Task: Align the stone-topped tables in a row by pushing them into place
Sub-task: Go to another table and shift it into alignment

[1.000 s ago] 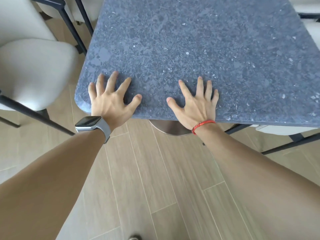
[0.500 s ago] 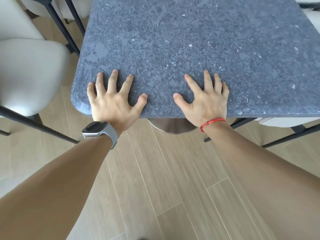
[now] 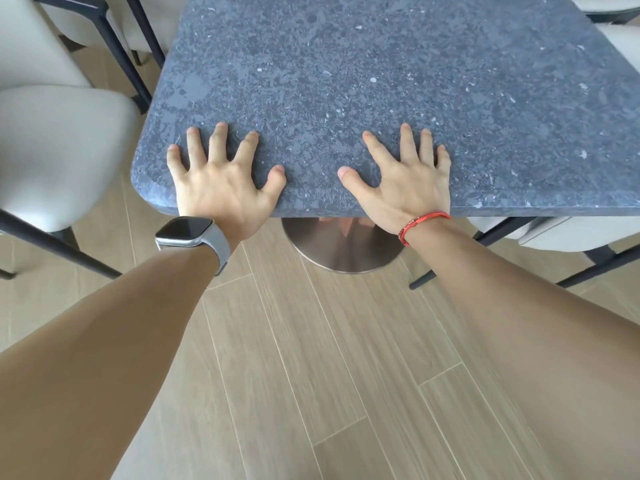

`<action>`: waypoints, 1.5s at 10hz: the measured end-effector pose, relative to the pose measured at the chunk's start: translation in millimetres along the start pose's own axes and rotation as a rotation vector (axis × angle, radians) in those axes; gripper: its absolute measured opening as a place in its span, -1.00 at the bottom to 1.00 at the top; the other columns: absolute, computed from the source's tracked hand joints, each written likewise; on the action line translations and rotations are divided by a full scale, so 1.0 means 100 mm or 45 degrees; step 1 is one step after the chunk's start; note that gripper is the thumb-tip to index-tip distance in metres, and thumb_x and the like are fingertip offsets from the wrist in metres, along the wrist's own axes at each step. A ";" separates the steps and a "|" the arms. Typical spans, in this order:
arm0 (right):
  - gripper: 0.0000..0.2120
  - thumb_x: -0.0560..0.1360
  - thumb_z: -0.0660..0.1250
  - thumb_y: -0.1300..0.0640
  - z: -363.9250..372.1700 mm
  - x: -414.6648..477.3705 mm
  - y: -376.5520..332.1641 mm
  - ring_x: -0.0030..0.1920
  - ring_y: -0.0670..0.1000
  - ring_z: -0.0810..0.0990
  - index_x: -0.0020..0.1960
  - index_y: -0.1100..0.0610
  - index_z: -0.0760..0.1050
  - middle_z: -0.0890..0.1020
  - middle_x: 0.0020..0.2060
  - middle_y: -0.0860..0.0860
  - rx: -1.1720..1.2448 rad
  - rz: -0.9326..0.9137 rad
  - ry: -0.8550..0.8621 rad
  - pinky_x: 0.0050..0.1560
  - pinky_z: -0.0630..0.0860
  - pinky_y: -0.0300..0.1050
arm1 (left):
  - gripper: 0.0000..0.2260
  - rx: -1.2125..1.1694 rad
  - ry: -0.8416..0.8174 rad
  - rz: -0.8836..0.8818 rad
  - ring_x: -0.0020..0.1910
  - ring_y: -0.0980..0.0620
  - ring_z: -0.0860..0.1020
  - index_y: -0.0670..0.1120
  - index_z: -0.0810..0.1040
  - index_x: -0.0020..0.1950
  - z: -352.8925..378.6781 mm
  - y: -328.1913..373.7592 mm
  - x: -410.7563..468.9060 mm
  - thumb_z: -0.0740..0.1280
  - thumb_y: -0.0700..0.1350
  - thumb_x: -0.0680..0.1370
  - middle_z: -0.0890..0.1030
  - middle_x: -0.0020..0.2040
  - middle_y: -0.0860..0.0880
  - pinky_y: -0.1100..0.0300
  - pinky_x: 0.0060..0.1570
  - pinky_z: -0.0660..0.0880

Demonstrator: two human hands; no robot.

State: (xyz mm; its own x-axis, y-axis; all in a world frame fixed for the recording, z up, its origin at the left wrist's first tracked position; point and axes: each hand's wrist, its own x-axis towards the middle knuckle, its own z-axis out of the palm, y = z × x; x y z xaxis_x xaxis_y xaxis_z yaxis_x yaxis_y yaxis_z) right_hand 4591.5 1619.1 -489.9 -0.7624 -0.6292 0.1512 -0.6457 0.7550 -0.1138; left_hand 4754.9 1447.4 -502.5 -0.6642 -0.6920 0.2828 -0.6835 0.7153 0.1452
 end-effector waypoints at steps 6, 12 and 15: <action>-0.26 0.42 -0.10 -0.50 0.07 0.00 -0.02 0.52 0.32 0.20 0.48 -0.24 0.34 0.33 0.52 0.21 -0.012 -0.007 0.148 0.50 0.05 0.35 | -0.38 0.033 0.178 0.007 0.52 -0.30 0.33 0.03 0.51 0.44 0.09 0.05 -0.01 0.01 0.34 0.56 0.47 0.51 -0.12 -0.34 0.48 0.18; -0.26 0.42 -0.10 -0.49 0.07 0.09 -0.09 0.50 0.36 0.22 0.49 -0.22 0.34 0.35 0.50 0.25 -0.047 -0.017 0.135 0.47 0.09 0.38 | -0.40 0.021 0.251 0.035 0.49 -0.29 0.38 0.03 0.54 0.42 0.15 -0.03 0.12 0.04 0.31 0.56 0.51 0.48 -0.13 -0.30 0.48 0.21; -0.27 0.43 -0.08 -0.48 0.09 0.17 -0.20 0.50 0.38 0.22 0.49 -0.22 0.35 0.36 0.49 0.26 -0.051 -0.014 0.131 0.47 0.09 0.39 | -0.42 0.006 0.263 0.038 0.49 -0.26 0.39 0.03 0.56 0.40 0.16 -0.13 0.23 0.04 0.30 0.56 0.52 0.45 -0.11 -0.27 0.47 0.21</action>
State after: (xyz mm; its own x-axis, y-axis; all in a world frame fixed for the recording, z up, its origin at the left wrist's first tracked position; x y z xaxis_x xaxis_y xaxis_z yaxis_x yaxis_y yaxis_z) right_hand 4591.0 1591.4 -493.6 -0.7458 -0.6166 0.2521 -0.6500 0.7565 -0.0725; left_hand 4743.4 1420.9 -513.0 -0.6084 -0.6353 0.4757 -0.6661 0.7346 0.1292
